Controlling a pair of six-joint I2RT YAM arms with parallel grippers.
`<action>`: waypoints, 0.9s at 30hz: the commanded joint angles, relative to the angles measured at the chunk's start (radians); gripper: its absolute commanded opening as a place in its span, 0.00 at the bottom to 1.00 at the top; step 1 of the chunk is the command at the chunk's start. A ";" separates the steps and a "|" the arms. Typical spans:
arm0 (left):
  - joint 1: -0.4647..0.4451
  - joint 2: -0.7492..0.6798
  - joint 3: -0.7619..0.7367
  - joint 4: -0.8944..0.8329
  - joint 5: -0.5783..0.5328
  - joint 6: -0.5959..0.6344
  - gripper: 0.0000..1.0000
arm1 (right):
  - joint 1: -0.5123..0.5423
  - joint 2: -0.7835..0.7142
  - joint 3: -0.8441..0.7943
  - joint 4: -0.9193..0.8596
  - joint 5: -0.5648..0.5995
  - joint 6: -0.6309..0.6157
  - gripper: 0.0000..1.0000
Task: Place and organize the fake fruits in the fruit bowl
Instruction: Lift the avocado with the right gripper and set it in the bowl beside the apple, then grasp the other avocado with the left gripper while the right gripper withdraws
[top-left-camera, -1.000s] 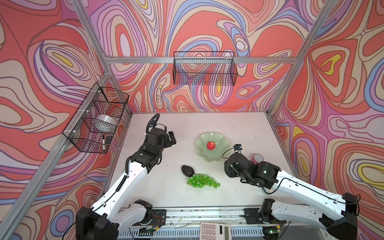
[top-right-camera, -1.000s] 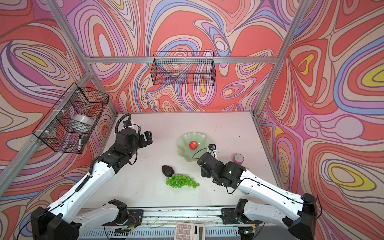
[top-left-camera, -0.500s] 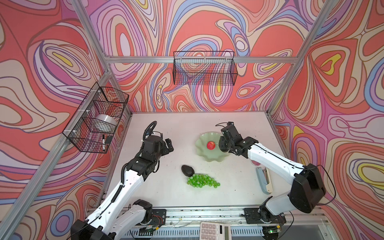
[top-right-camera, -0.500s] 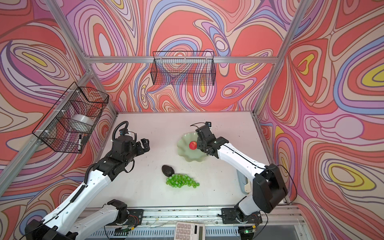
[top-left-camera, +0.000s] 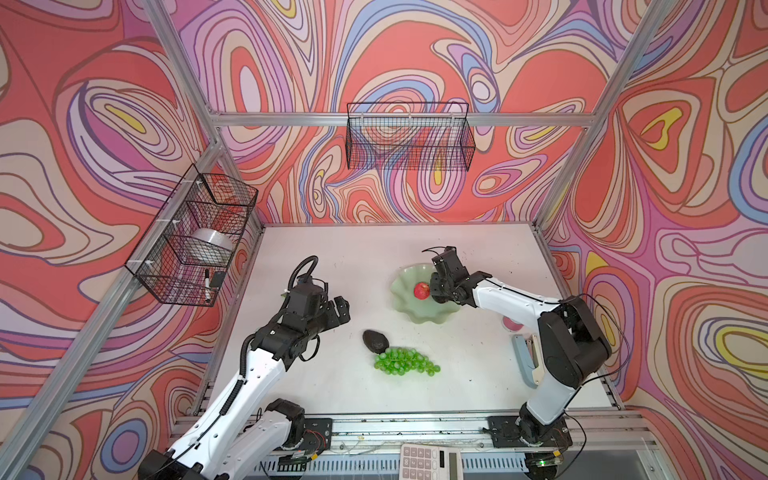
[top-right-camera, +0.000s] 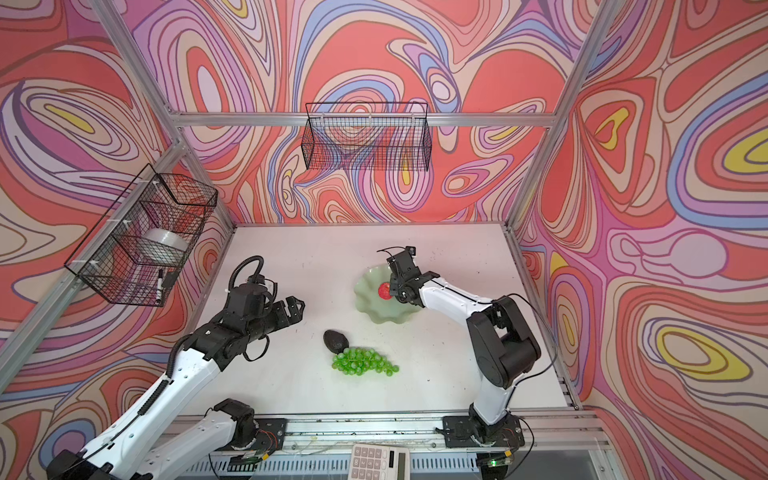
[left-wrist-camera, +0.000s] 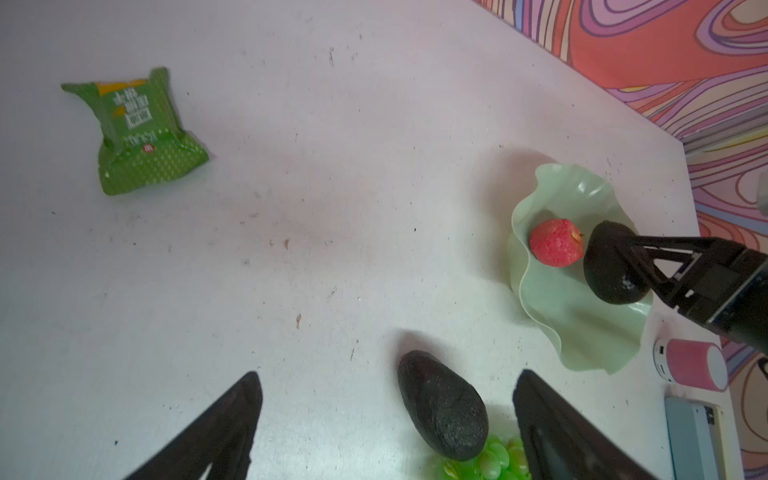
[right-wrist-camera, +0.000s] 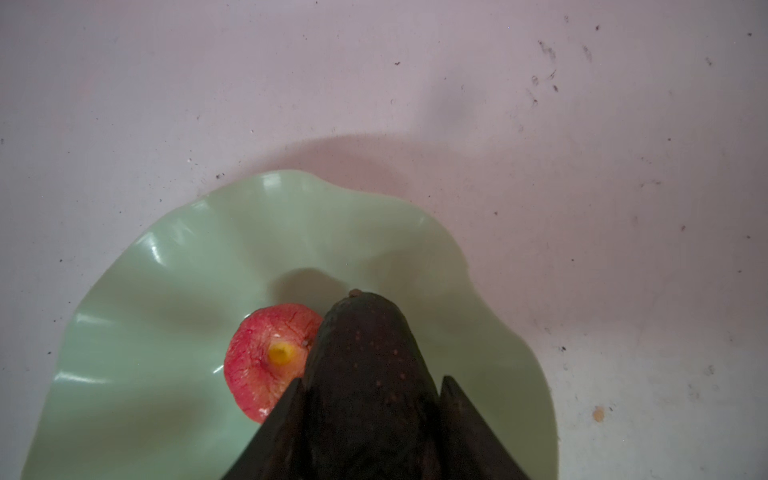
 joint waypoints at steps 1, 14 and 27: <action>0.006 0.018 -0.042 -0.073 0.106 -0.066 0.92 | -0.004 0.012 0.013 0.051 -0.004 0.016 0.45; -0.160 0.056 -0.115 -0.007 0.089 -0.230 0.91 | -0.004 0.068 -0.008 0.090 -0.012 0.040 0.50; -0.271 0.222 -0.095 0.071 0.063 -0.294 0.91 | -0.005 -0.086 0.001 0.084 -0.010 0.000 0.74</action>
